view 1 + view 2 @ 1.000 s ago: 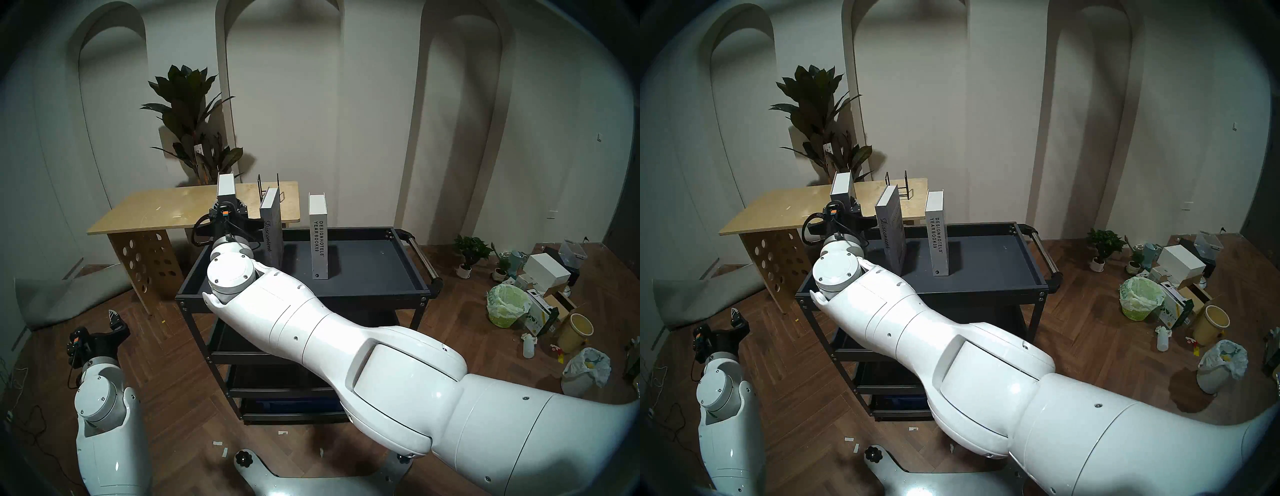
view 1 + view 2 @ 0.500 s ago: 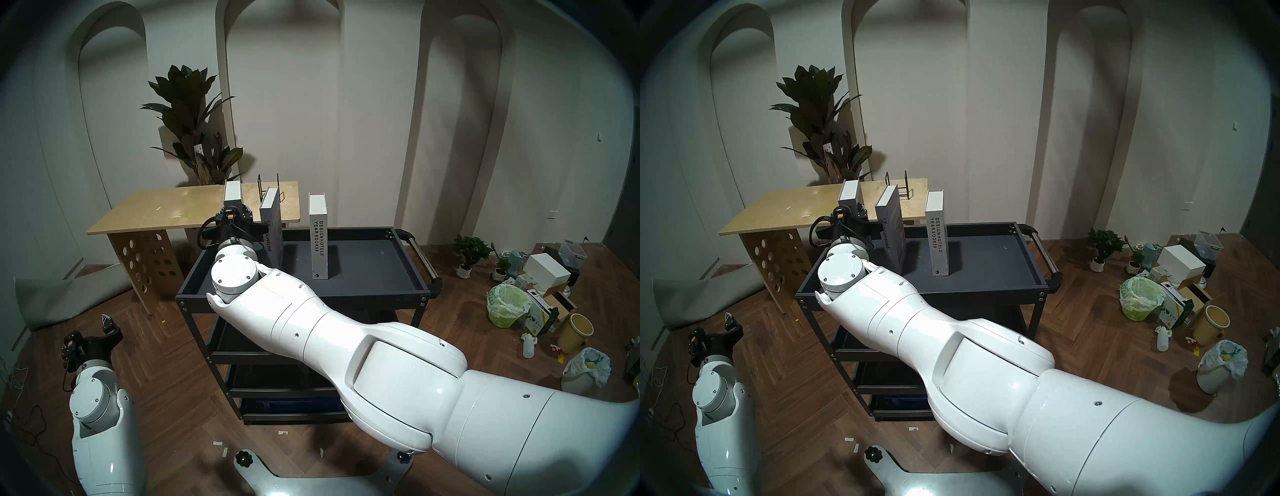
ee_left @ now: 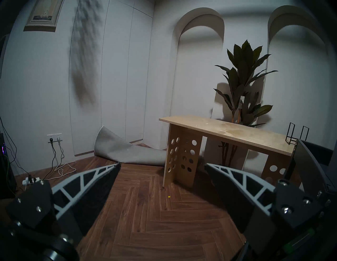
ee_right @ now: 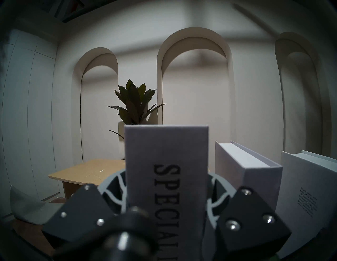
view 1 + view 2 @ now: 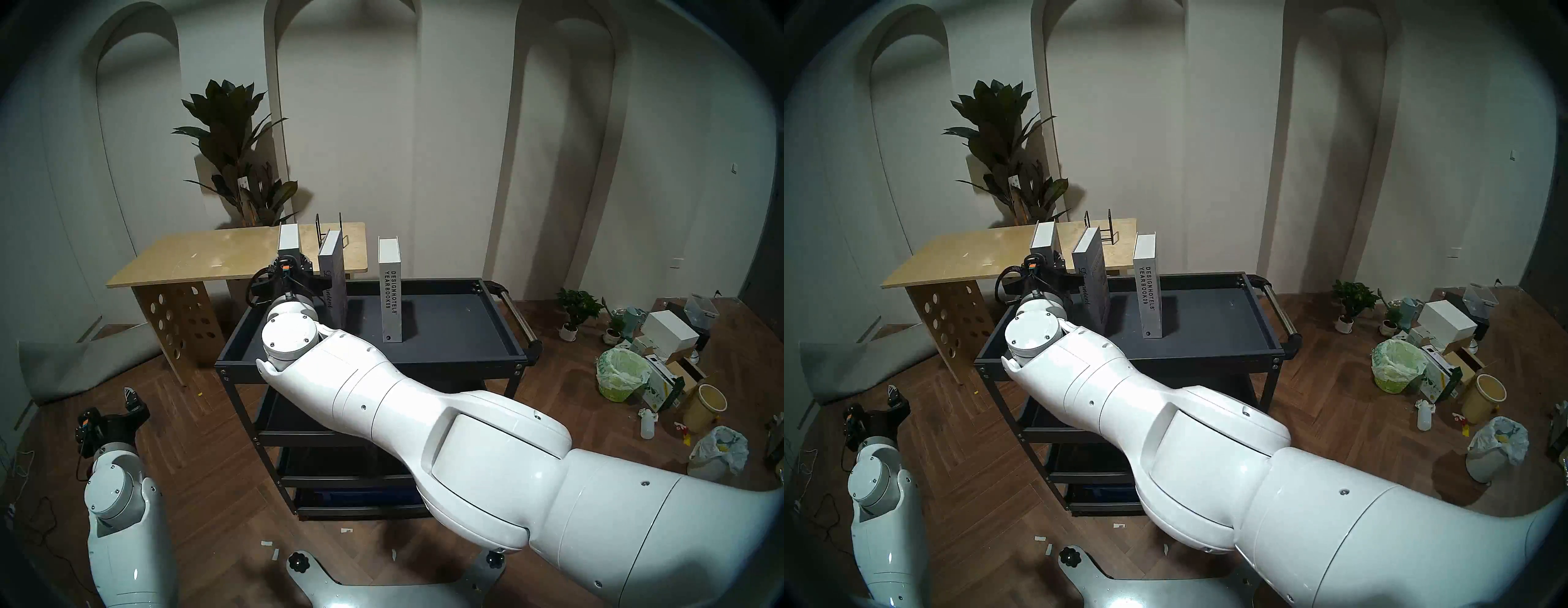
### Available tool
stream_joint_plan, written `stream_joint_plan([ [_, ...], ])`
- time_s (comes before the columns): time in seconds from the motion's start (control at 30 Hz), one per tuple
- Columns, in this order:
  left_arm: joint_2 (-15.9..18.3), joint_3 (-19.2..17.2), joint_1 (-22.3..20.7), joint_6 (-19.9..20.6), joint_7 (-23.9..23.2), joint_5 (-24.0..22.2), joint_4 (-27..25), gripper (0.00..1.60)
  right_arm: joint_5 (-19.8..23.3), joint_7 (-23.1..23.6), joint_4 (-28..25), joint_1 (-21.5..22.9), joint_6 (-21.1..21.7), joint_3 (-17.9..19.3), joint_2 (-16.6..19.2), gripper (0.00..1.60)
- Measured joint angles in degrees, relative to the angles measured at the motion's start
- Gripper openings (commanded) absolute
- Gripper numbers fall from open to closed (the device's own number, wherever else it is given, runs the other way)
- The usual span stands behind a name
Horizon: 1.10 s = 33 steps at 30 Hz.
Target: Sort the books onto the shelf by size, largest to the left
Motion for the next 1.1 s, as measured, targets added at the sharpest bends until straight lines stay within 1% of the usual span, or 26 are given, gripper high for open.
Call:
stream_joint_plan([
  [0.03, 0.01, -0.01, -0.02, 0.0, -0.04, -0.02, 0.05, 1.6, 0.15, 0.06, 0.1, 0.08, -0.04, -0.09, -0.01, 0.26],
  [0.07, 0.02, -0.02, -0.04, 0.0, -0.08, -0.03, 0.09, 1.6, 0.31, 0.13, 0.2, 0.17, -0.09, -0.2, -0.02, 0.24],
  [0.17, 0.06, -0.04, -0.11, 0.0, -0.2, -0.08, 0.19, 1.6, 0.78, 0.39, 0.52, 0.42, -0.24, -0.5, -0.05, 0.38],
  [0.2, 0.07, -0.05, -0.12, 0.0, -0.24, -0.09, 0.23, 1.6, 0.88, 0.45, 0.59, 0.48, -0.27, -0.58, -0.05, 0.38],
  [0.23, 0.08, -0.06, -0.14, 0.0, -0.27, -0.1, 0.26, 1.6, 0.97, 0.52, 0.66, 0.53, -0.3, -0.66, -0.05, 0.51],
  [0.27, 0.08, -0.06, -0.15, 0.0, -0.3, -0.1, 0.28, 1.6, 1.08, 0.58, 0.72, 0.59, -0.34, -0.74, -0.06, 0.55],
  [0.3, 0.1, -0.07, -0.18, 0.0, -0.35, -0.12, 0.31, 1.6, 1.26, 0.69, 0.84, 0.68, -0.4, -0.88, -0.06, 0.69],
  [0.33, 0.11, -0.08, -0.2, 0.0, -0.37, -0.13, 0.33, 1.6, 1.37, 0.75, 0.9, 0.73, -0.44, -0.95, -0.06, 0.73],
  [0.37, 0.13, -0.09, -0.22, 0.0, -0.41, -0.14, 0.36, 1.6, 1.54, 0.85, 0.99, 0.8, -0.48, -1.08, -0.07, 0.74],
  [0.47, 0.17, -0.13, -0.3, 0.0, -0.55, -0.18, 0.51, 1.6, 2.12, 1.15, 1.25, 1.04, -0.66, -1.48, -0.08, 0.99],
  [0.53, 0.19, -0.16, -0.33, 0.0, -0.62, -0.19, 0.56, 1.6, 2.44, 1.32, 1.35, 1.15, -0.73, -1.69, -0.09, 0.99],
  [0.57, 0.21, -0.18, -0.34, 0.0, -0.66, -0.19, 0.59, 1.6, 2.6, 1.4, 1.4, 1.2, -0.76, -1.79, -0.09, 1.36],
  [0.6, 0.21, -0.19, -0.36, 0.0, -0.68, -0.2, 0.61, 1.6, 2.72, 1.44, 1.44, 1.22, -0.77, -1.86, -0.09, 1.36],
  [0.63, 0.22, -0.2, -0.37, 0.0, -0.71, -0.2, 0.64, 1.6, 2.84, 1.49, 1.49, 1.24, -0.77, -1.92, -0.09, 1.6],
  [1.1, 0.28, -0.47, -0.45, -0.01, -1.21, -0.26, 0.88, 1.6, 5.38, 2.37, 1.81, 1.58, -0.82, -3.31, -0.08, 1.6],
])
